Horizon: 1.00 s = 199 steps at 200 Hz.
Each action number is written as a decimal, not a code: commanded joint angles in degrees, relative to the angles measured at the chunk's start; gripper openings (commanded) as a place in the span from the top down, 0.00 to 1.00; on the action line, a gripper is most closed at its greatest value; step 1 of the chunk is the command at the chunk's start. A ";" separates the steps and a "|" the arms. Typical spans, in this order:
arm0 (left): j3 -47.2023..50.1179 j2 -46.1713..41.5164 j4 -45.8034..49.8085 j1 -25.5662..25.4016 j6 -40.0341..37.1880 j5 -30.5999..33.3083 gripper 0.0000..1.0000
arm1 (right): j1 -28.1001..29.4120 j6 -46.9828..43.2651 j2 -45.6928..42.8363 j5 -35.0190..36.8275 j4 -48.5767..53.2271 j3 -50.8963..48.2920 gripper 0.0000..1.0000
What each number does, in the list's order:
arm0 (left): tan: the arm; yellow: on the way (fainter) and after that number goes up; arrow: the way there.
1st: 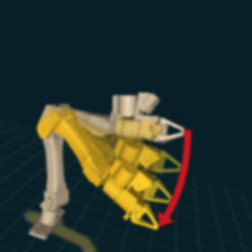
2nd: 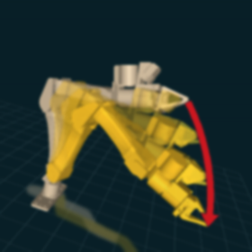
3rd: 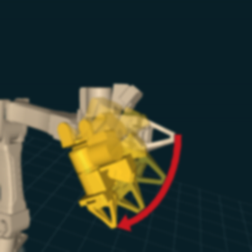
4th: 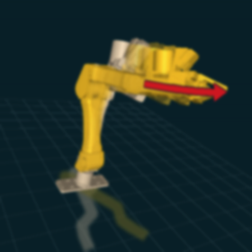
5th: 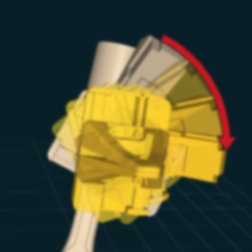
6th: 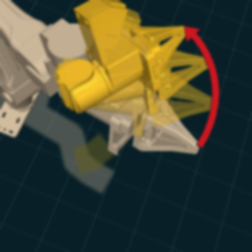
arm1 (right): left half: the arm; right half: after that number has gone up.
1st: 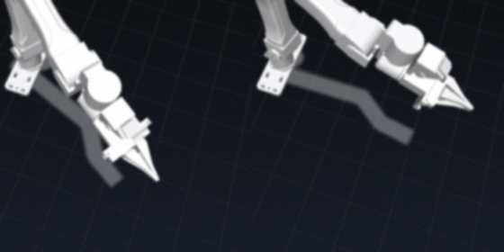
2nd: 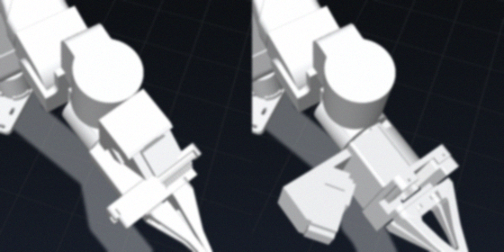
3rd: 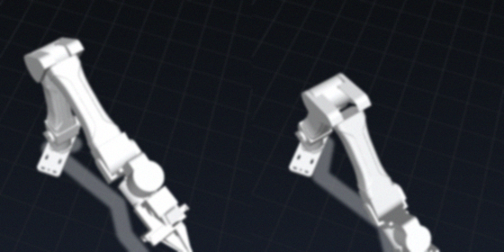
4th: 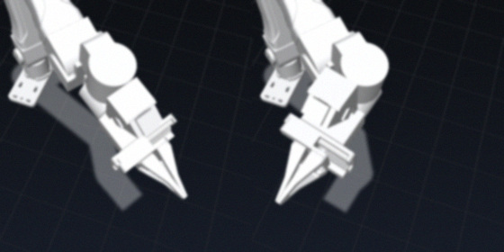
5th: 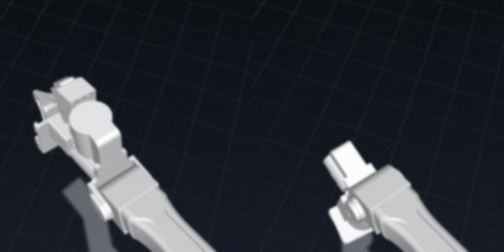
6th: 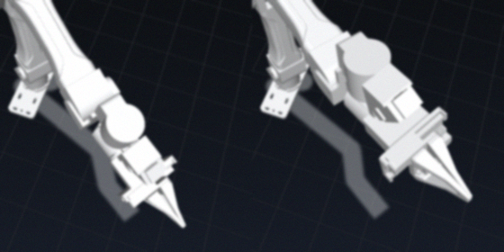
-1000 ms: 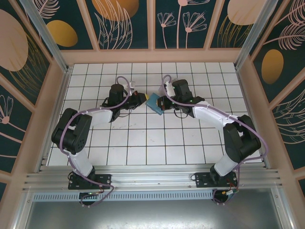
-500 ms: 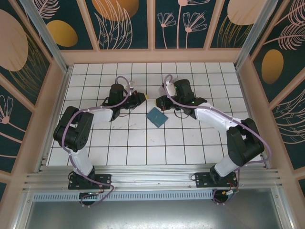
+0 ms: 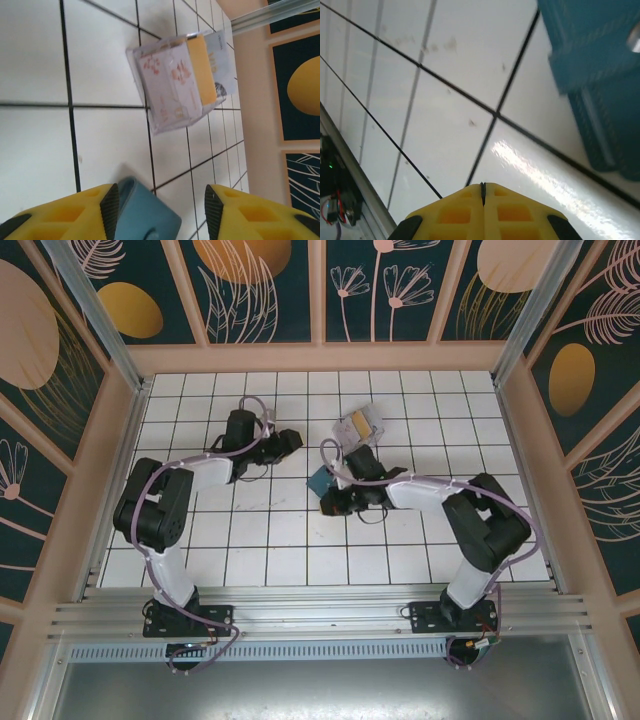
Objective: Put the credit cards into the card holder
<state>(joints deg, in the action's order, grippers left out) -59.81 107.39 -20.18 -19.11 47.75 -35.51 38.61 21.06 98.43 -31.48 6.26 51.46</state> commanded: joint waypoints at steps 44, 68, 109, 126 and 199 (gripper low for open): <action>-16.49 11.50 10.52 -1.11 -9.81 -2.21 0.48 | -6.83 4.98 4.81 11.31 -5.15 -1.12 0.94; -20.61 16.30 11.14 -3.77 -10.93 -4.30 0.48 | -7.76 4.08 5.16 13.59 -5.41 1.39 0.94; -23.72 21.61 13.66 -6.24 -12.27 -4.90 0.51 | -9.69 3.51 4.90 16.85 -4.86 3.30 0.94; -19.55 19.37 12.42 -6.24 -11.51 -3.88 0.52 | -10.67 3.03 4.79 17.34 -5.33 3.21 0.93; 1.01 3.22 7.81 -6.37 -7.66 -0.14 0.51 | -10.39 -4.97 2.82 15.81 -0.47 7.21 0.81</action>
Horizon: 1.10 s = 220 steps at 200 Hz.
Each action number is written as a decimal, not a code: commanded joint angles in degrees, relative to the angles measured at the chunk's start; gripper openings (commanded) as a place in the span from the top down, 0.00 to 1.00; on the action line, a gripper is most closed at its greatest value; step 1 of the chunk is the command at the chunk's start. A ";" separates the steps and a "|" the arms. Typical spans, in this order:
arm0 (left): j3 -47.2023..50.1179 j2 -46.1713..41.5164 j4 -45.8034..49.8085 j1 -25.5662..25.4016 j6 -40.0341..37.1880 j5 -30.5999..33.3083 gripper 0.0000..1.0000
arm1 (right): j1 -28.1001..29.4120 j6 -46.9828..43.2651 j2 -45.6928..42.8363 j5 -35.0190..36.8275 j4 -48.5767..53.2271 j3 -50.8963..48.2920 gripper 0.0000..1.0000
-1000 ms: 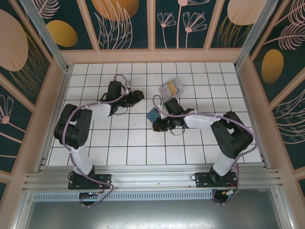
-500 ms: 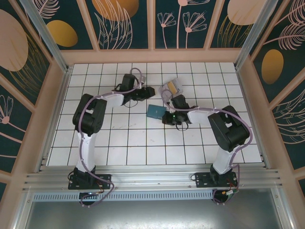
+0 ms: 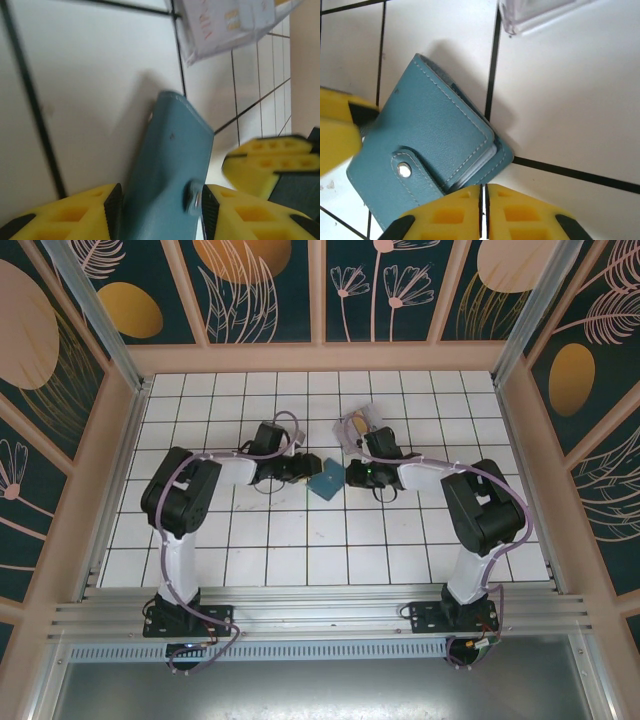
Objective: Put the credit cards into the card holder
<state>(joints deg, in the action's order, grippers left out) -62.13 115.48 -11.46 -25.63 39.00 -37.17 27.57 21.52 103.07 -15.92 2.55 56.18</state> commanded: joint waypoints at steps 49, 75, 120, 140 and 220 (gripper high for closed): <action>0.47 -7.99 10.77 0.14 -6.38 13.51 0.53 | 4.63 -16.41 -0.17 3.36 9.58 9.52 0.58; -0.53 -7.65 15.12 0.15 -8.60 18.80 0.54 | 5.91 -19.90 2.38 3.91 11.45 12.96 0.53; -1.08 -7.02 17.04 -0.21 -9.26 21.19 0.54 | 7.98 -25.91 7.77 5.20 16.36 18.93 0.55; -0.83 -7.30 17.35 -0.26 -9.10 22.01 0.53 | 8.80 -27.28 8.88 5.46 18.14 19.86 0.56; -1.36 -7.02 15.68 -0.22 -8.00 19.44 0.53 | 9.66 -28.19 11.57 11.24 21.61 20.13 0.55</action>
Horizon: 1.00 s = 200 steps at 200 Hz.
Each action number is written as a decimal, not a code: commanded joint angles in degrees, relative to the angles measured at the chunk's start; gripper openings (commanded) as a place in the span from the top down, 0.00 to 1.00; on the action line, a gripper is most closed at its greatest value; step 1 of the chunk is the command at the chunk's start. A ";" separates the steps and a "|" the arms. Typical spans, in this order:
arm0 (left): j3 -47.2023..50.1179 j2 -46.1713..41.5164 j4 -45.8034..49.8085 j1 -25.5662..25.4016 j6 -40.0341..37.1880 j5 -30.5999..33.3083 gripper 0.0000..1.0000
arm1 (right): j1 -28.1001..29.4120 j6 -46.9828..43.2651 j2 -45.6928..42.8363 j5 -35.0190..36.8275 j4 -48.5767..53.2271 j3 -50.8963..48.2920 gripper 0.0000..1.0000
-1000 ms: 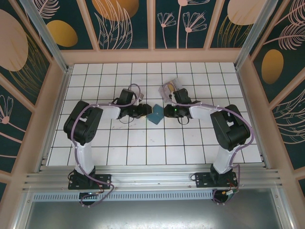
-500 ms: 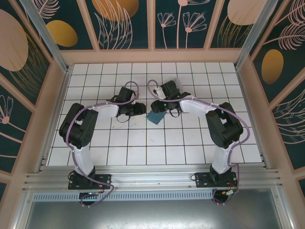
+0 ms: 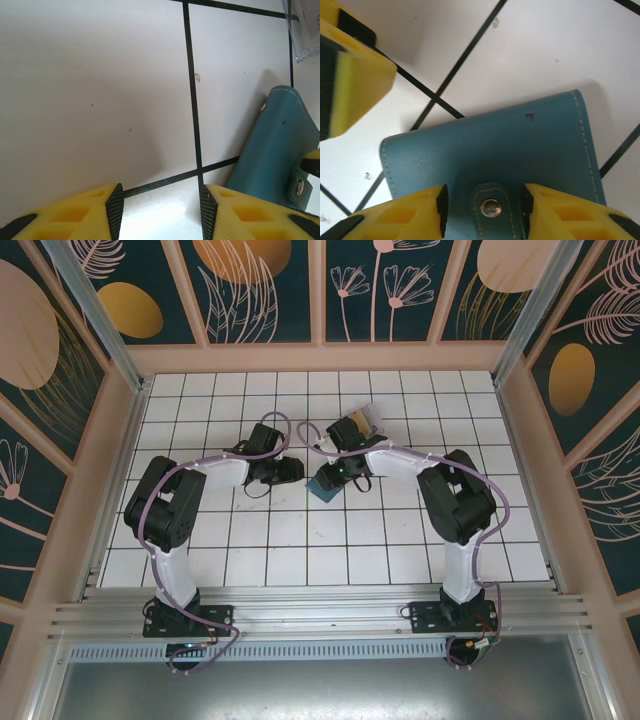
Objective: Put the credit cards into the card holder
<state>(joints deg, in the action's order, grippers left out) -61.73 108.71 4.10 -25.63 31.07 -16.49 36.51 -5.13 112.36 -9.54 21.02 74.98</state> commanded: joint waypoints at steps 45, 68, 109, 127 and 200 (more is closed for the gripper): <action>-1.61 0.18 -1.30 -0.28 1.00 -3.18 0.53 | 1.44 -1.49 3.89 8.05 3.63 0.46 0.72; -1.63 0.19 -2.06 -0.44 1.67 -4.44 0.52 | 1.50 -0.62 4.05 8.46 3.23 -0.40 0.85; -1.98 1.16 -3.08 -2.36 2.28 -8.28 0.50 | 1.54 1.64 -3.23 8.32 -4.35 -5.17 1.00; -1.77 2.72 -4.11 -2.60 2.65 -9.88 0.49 | 1.45 2.34 -6.68 6.48 -8.07 -6.84 1.00; -0.20 3.86 -16.71 -2.59 10.96 -20.53 0.48 | -0.87 4.27 -12.01 -2.55 -14.20 -10.31 1.00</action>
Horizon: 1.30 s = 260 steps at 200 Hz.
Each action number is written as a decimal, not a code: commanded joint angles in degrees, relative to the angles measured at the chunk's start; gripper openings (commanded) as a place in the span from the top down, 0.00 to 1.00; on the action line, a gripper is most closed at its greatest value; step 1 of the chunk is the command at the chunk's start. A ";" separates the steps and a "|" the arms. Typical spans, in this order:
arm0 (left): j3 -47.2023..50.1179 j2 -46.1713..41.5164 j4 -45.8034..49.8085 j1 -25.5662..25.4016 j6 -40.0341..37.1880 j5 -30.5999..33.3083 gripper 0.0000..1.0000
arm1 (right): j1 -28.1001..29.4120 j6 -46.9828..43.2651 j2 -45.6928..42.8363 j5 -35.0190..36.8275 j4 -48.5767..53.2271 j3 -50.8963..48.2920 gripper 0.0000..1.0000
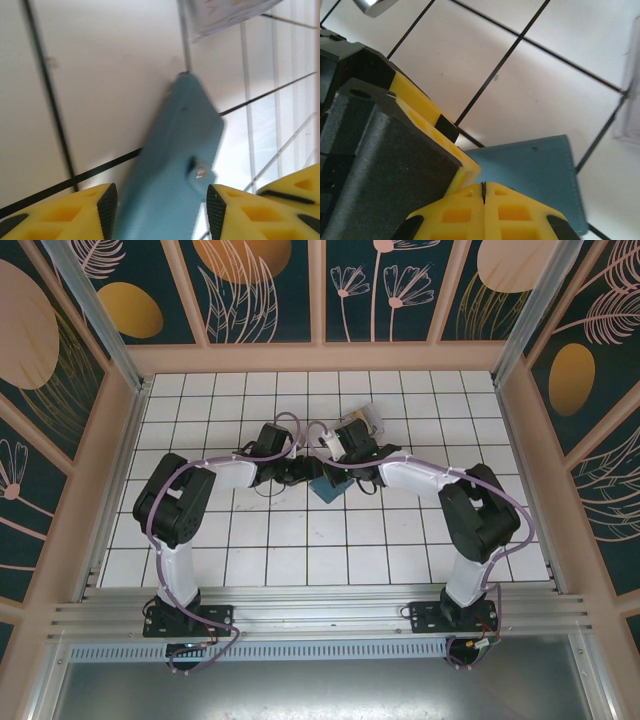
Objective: Put the credit cards into the card holder
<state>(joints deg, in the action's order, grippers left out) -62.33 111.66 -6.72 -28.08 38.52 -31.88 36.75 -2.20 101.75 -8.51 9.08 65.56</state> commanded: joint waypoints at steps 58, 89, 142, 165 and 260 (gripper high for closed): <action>2.68 -3.06 2.84 3.41 3.26 7.07 0.47 | -1.92 1.35 2.92 -3.15 16.39 7.19 0.64; 2.96 -6.25 5.24 6.23 2.21 10.08 0.46 | -0.74 0.90 6.49 2.00 25.31 14.24 0.61; 2.07 -6.55 6.56 6.41 0.81 10.19 0.45 | -0.28 -0.44 15.54 4.88 36.29 25.59 0.58; 2.37 -6.45 6.37 6.37 0.73 10.09 0.45 | -0.13 -0.53 18.36 5.30 39.65 29.49 0.58; 2.14 -5.37 5.32 6.41 0.85 9.30 0.45 | 1.36 -2.02 24.27 4.73 46.08 35.38 0.56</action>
<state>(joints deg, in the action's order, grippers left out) -59.57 106.15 -1.48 -21.54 40.56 -22.00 37.26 -3.11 123.96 -4.10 50.63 99.11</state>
